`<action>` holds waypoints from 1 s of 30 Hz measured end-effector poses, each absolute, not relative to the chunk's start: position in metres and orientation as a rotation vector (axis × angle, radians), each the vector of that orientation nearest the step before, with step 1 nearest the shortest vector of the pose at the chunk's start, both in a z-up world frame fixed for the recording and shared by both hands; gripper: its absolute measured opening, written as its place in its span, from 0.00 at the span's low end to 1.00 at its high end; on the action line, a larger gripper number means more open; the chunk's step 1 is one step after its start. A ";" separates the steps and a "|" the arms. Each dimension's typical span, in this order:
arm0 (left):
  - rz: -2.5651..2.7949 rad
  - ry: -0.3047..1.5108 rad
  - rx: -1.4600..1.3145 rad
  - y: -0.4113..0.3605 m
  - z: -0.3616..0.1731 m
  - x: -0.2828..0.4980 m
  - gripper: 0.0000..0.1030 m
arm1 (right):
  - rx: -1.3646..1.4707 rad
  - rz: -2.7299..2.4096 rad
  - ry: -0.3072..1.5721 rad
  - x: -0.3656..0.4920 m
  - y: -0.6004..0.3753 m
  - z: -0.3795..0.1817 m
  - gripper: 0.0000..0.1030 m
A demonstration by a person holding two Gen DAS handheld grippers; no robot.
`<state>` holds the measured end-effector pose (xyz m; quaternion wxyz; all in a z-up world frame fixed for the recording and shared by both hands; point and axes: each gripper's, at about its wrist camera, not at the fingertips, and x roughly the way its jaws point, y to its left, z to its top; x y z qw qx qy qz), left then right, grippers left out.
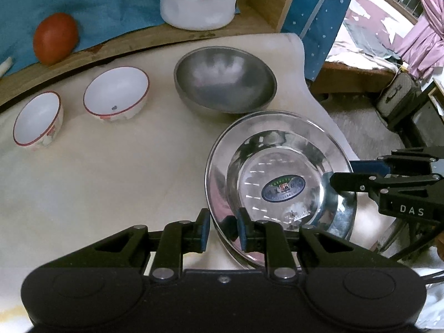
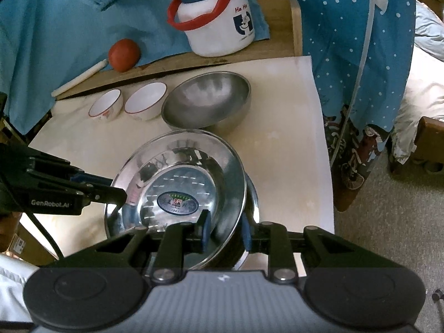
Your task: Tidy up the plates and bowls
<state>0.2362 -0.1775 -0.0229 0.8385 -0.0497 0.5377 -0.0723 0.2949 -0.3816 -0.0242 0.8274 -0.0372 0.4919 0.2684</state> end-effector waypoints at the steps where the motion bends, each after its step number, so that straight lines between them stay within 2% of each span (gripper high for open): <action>1: -0.153 1.142 -0.102 -0.178 -0.024 0.236 0.21 | -0.083 0.573 1.048 0.295 -0.381 -0.025 0.27; 30: -0.126 1.198 -0.102 -0.185 -0.036 0.245 0.25 | -0.131 0.637 1.073 0.299 -0.380 -0.029 0.34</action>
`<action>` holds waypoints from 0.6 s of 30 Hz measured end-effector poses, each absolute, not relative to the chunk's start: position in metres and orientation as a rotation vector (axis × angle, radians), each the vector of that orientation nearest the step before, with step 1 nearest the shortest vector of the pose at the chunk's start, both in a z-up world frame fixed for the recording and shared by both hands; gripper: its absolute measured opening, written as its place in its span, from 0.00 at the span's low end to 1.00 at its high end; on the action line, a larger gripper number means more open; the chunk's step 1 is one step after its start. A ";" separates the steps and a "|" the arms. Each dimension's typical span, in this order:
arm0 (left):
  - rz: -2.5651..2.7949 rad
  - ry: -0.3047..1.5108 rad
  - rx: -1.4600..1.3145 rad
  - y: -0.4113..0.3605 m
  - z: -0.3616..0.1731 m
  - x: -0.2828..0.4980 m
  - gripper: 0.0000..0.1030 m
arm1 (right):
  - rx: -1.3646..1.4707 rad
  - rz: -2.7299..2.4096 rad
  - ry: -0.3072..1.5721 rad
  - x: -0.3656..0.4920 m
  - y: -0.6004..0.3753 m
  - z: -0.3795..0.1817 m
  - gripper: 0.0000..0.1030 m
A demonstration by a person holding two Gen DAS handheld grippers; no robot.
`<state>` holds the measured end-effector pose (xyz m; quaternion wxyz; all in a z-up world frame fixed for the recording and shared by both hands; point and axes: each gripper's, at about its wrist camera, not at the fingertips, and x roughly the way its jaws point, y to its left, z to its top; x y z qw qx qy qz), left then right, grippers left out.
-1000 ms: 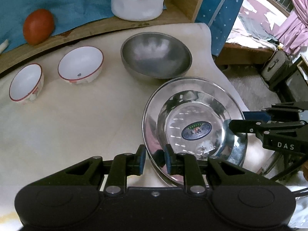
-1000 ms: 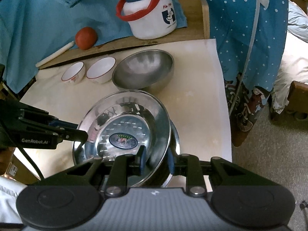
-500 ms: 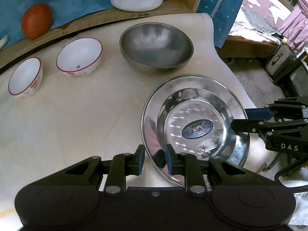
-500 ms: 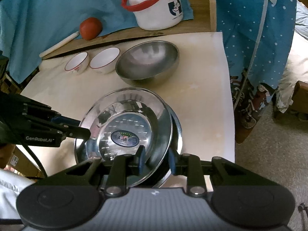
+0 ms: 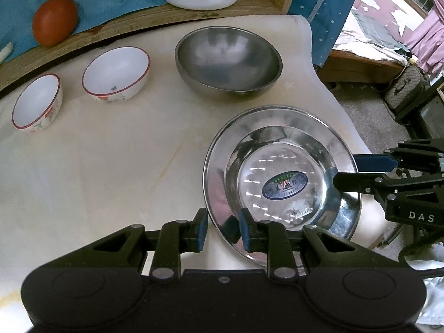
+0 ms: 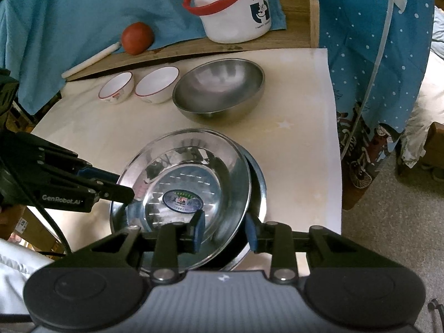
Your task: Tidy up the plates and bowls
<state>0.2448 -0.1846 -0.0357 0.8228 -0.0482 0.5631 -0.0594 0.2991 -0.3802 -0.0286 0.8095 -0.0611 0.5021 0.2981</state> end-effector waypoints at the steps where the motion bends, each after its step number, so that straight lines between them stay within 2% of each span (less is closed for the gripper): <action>1: -0.125 1.195 -0.103 -0.184 -0.035 0.244 0.27 | -0.130 0.639 1.073 0.299 -0.381 -0.029 0.35; 5: -0.118 1.181 -0.099 -0.185 -0.032 0.243 0.41 | -0.132 0.644 1.056 0.298 -0.381 -0.026 0.48; 11: -0.098 1.169 -0.108 -0.181 -0.030 0.241 0.49 | -0.127 0.642 1.042 0.298 -0.382 -0.024 0.52; 16: -0.065 1.145 -0.122 -0.173 -0.025 0.238 0.61 | -0.118 0.638 1.031 0.298 -0.382 -0.023 0.68; 18: -0.038 1.128 -0.130 -0.167 -0.022 0.239 0.71 | -0.111 0.633 1.019 0.298 -0.382 -0.022 0.74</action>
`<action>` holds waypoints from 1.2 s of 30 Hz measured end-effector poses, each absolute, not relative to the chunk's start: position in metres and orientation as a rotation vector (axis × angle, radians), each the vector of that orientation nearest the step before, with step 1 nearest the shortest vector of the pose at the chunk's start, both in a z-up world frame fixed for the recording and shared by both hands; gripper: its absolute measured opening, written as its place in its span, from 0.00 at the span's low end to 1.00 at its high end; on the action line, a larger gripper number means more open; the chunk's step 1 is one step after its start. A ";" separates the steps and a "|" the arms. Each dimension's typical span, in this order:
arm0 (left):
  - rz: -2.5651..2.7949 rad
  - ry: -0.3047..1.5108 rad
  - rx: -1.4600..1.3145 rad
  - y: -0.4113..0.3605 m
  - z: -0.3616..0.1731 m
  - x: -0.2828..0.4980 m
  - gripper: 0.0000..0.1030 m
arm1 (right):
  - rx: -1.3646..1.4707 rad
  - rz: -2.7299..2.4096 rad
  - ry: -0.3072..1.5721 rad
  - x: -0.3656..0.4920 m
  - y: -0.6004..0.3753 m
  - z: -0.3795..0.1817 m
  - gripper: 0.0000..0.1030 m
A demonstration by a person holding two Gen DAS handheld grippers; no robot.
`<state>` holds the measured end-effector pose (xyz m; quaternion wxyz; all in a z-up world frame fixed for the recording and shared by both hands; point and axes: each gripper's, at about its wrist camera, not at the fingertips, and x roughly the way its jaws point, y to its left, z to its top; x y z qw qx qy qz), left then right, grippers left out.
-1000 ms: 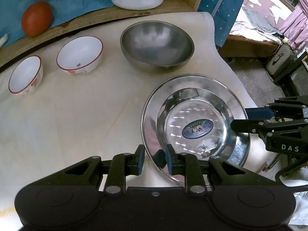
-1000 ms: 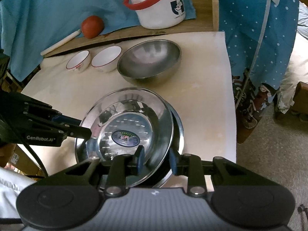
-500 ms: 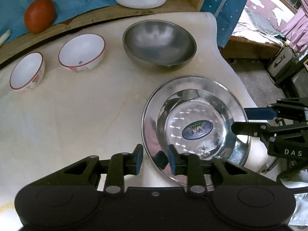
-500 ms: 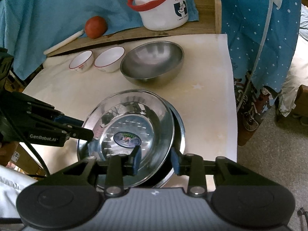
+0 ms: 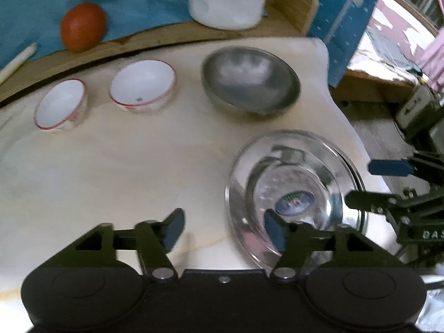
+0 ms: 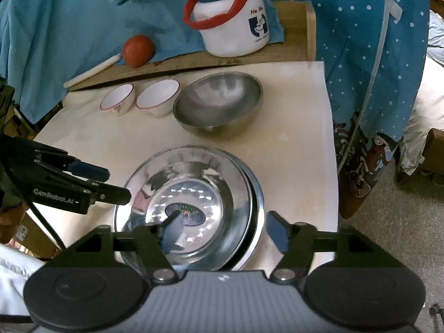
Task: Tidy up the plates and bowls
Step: 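Close the left gripper on the deep steel bowl rim while the right gripper grips it too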
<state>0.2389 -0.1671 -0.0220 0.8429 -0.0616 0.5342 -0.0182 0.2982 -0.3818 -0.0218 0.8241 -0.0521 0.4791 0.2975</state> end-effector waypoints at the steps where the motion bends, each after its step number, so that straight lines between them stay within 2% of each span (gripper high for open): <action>1: -0.024 1.118 -0.131 -0.165 -0.021 0.240 0.77 | -0.107 0.629 1.011 0.299 -0.382 -0.021 0.79; 3: 0.011 1.092 -0.126 -0.161 -0.017 0.240 0.85 | -0.100 0.623 0.997 0.300 -0.382 -0.020 0.86; 5: 0.041 1.072 -0.119 -0.158 -0.014 0.242 0.93 | -0.090 0.623 0.980 0.302 -0.381 -0.019 0.88; 9: 0.067 1.044 -0.121 -0.152 -0.010 0.245 0.97 | -0.088 0.639 0.952 0.308 -0.376 -0.017 0.98; 11: 0.086 1.033 -0.122 -0.149 -0.010 0.249 0.99 | -0.090 0.643 0.935 0.313 -0.374 -0.017 0.99; 22: 0.233 0.979 -0.155 -0.153 -0.009 0.286 0.99 | -0.018 0.612 0.913 0.352 -0.379 -0.023 0.99; 33: 0.400 1.002 -0.516 -0.144 -0.023 0.326 0.99 | 0.076 0.639 0.887 0.398 -0.388 -0.034 1.00; 36: 0.410 1.017 -0.534 -0.149 -0.029 0.336 0.95 | 0.130 0.651 0.881 0.412 -0.391 -0.038 0.99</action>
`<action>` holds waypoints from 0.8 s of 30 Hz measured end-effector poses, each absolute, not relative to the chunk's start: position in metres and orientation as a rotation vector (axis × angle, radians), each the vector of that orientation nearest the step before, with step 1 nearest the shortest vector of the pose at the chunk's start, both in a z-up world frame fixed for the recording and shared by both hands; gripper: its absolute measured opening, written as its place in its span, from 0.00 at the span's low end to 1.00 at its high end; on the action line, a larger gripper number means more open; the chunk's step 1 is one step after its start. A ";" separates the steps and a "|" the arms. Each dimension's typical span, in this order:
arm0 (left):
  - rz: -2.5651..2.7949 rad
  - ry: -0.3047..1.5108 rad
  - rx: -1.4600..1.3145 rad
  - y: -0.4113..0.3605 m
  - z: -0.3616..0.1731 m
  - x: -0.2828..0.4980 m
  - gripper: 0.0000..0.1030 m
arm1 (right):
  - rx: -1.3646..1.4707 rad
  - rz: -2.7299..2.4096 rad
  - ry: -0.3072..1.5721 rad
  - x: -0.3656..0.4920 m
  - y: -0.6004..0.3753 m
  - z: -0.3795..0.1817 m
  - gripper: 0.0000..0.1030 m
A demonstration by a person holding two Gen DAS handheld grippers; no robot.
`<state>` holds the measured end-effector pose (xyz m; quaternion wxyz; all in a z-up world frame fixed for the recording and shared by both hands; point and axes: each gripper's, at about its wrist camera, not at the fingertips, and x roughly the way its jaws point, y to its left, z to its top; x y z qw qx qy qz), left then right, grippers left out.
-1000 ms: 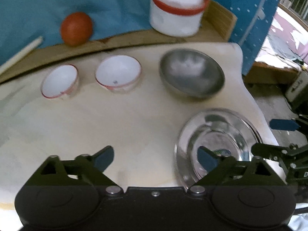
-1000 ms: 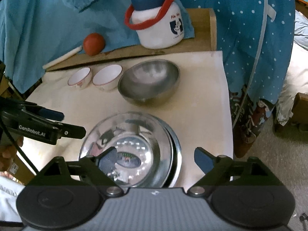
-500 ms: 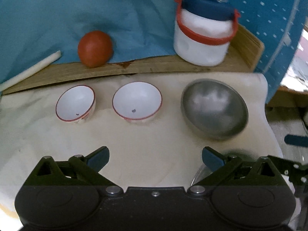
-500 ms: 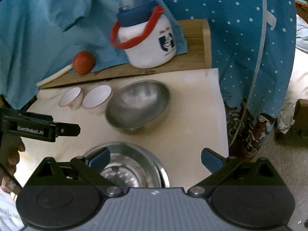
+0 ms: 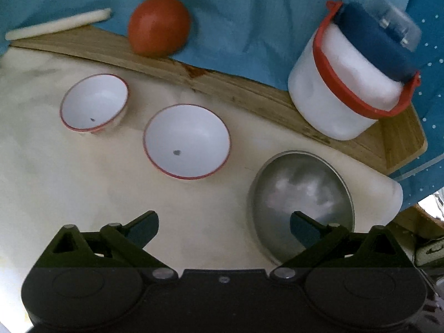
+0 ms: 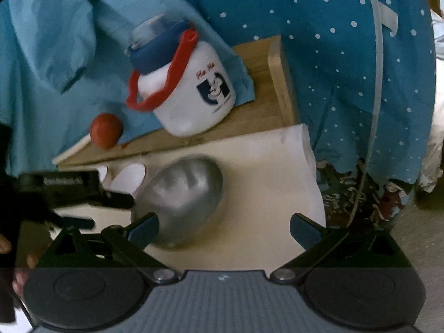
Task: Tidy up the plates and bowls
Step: 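Close the left gripper on the deep steel bowl rim while the right gripper grips it too, then lift the deep steel bowl with both grippers and carry it beside the stacked plates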
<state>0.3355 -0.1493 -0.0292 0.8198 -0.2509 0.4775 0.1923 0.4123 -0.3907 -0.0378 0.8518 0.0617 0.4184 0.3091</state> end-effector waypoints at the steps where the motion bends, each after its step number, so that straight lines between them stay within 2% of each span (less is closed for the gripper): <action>1: 0.418 1.023 -0.529 -0.152 -0.031 0.338 0.94 | 0.144 0.662 0.881 0.417 -0.391 -0.039 0.97; 4: 0.448 1.041 -0.512 -0.159 -0.035 0.340 0.90 | 0.142 0.689 0.887 0.431 -0.387 -0.043 0.81; 8: 0.471 1.035 -0.509 -0.165 -0.039 0.342 0.85 | 0.143 0.725 0.894 0.443 -0.382 -0.045 0.79; 12: 0.475 1.037 -0.548 -0.164 -0.045 0.345 0.76 | 0.134 0.749 0.906 0.450 -0.376 -0.048 0.67; 15: 0.465 1.031 -0.558 -0.166 -0.047 0.345 0.63 | 0.132 0.755 0.923 0.455 -0.373 -0.053 0.60; 17: 0.451 1.028 -0.558 -0.167 -0.049 0.345 0.50 | 0.136 0.766 0.937 0.457 -0.370 -0.056 0.56; 18: 0.445 1.026 -0.559 -0.168 -0.050 0.345 0.47 | 0.139 0.770 0.944 0.458 -0.369 -0.057 0.51; 20: 0.440 1.022 -0.569 -0.168 -0.050 0.342 0.32 | 0.142 0.780 0.963 0.459 -0.365 -0.061 0.42; 21: 0.438 1.020 -0.577 -0.167 -0.051 0.341 0.29 | 0.142 0.784 0.972 0.459 -0.363 -0.062 0.38; 23: 0.425 0.995 -0.592 -0.168 -0.051 0.338 0.11 | 0.133 0.780 0.974 0.458 -0.360 -0.065 0.32; 24: 0.426 0.982 -0.586 -0.169 -0.051 0.336 0.11 | 0.130 0.778 0.975 0.457 -0.360 -0.066 0.24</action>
